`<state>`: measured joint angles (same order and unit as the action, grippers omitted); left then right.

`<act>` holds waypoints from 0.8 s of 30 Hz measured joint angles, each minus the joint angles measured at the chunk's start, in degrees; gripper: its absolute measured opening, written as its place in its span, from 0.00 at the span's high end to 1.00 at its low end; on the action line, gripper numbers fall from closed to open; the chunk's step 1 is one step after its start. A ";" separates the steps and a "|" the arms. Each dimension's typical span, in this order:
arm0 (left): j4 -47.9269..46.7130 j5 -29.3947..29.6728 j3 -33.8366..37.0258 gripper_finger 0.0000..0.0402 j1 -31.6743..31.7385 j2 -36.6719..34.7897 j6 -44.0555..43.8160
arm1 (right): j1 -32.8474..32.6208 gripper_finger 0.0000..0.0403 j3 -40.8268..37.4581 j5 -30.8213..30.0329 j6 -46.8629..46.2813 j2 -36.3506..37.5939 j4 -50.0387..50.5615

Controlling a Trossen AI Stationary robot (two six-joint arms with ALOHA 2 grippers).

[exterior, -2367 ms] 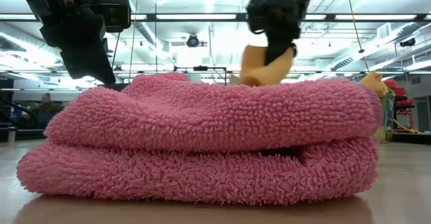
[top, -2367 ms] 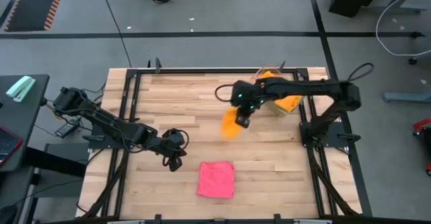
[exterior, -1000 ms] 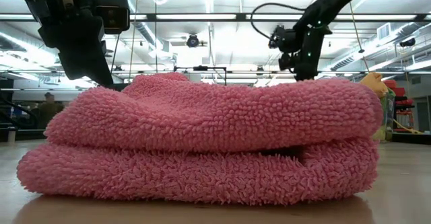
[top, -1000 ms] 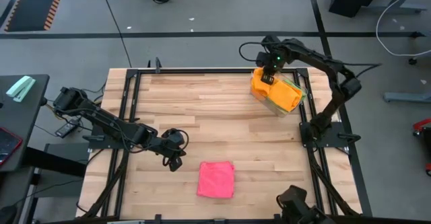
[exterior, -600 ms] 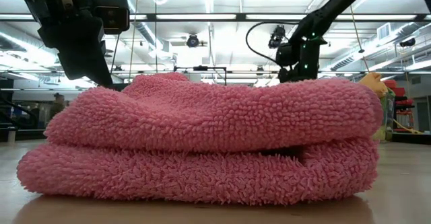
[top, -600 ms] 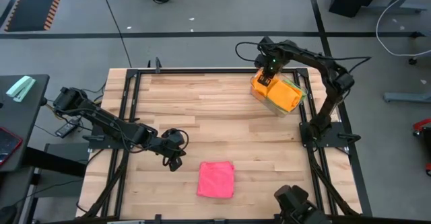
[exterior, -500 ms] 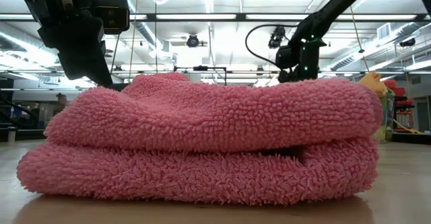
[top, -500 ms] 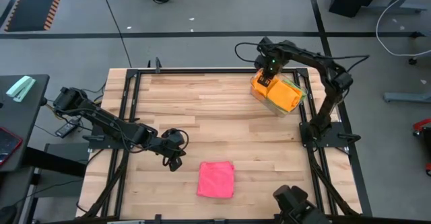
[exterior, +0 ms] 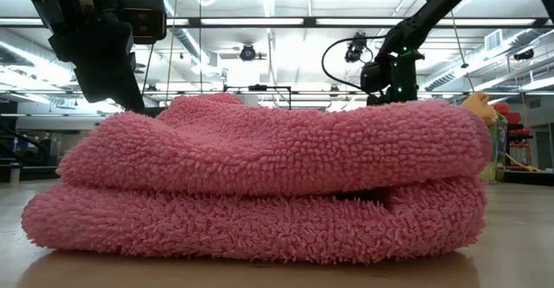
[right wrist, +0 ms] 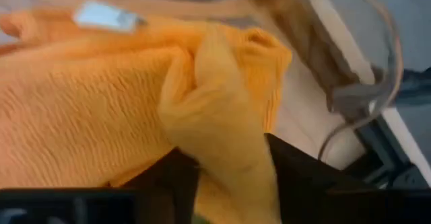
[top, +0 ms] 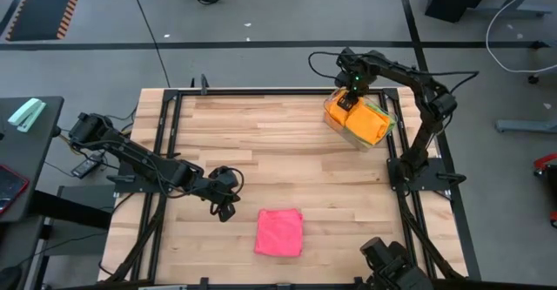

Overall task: Fold microfiber towels
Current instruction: Put the orange towel into the transparent bin, then put the stacked pink towels into the transparent bin

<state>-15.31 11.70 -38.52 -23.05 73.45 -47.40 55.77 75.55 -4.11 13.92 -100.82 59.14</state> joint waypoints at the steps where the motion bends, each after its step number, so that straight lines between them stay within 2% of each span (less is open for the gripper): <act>1: 0.02 0.00 0.00 0.97 0.00 0.00 0.00 | 0.12 0.59 0.00 -0.02 -0.05 0.05 0.28; 6: 1.16 0.00 0.00 0.96 0.00 0.00 0.04 | 0.32 0.45 0.61 -0.77 1.01 2.60 1.15; 10: 2.17 0.00 -0.02 0.92 0.00 0.02 0.01 | 0.30 0.39 4.35 -3.43 1.35 5.68 0.93; 12: 2.50 0.00 -0.02 0.90 0.00 0.02 0.02 | -0.09 0.38 6.26 -0.05 1.72 8.16 0.85; 19: 2.86 0.00 -0.02 0.86 0.00 0.02 0.51 | -8.03 0.39 5.33 23.42 -1.96 16.76 1.01; 22: 2.67 0.02 -0.02 0.87 0.00 0.02 0.68 | -14.07 0.39 3.44 28.17 -6.25 18.95 0.97; 24: 2.67 0.00 -0.02 0.87 0.00 0.02 0.68 | -19.22 0.40 1.84 28.88 -9.06 19.98 0.57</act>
<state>-12.64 11.70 -38.54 -23.05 73.47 -46.72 36.55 77.39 24.78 4.86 -80.84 59.71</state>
